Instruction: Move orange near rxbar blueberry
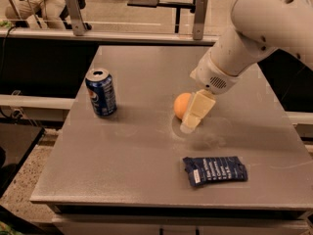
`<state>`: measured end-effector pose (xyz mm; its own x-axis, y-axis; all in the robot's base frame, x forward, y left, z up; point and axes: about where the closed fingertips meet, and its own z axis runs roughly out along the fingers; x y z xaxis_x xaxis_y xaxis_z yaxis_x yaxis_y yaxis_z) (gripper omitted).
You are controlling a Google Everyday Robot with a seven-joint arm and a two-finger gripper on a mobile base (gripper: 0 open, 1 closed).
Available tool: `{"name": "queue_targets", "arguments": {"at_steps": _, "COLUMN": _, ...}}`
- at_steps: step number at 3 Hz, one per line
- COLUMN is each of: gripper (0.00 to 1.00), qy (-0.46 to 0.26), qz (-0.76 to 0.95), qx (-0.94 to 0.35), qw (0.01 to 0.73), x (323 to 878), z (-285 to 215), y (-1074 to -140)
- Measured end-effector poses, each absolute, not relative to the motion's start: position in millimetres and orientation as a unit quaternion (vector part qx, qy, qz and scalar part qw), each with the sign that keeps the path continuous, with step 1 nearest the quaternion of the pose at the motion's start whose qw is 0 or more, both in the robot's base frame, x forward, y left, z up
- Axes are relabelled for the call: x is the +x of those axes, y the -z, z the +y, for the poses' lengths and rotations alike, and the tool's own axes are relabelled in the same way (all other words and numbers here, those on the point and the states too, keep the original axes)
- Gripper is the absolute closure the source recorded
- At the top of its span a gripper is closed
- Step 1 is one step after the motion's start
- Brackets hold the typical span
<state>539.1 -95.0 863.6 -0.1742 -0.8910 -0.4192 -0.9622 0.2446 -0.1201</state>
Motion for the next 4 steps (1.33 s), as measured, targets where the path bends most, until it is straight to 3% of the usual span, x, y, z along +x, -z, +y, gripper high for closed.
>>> {"name": "queue_targets", "arguments": {"at_steps": 1, "gripper": 0.17, "qy": -0.087, "qz": 0.761, "qx": -0.610, "qw": 0.201, "x": 540.3, "z": -90.4, "y": -855.0}}
{"name": "queue_targets", "arguments": {"at_steps": 4, "gripper": 0.87, "qy": -0.085, "qz": 0.752, "qx": -0.624, "qw": 0.194, "x": 521.8, "z": -95.5, "y": -880.8}}
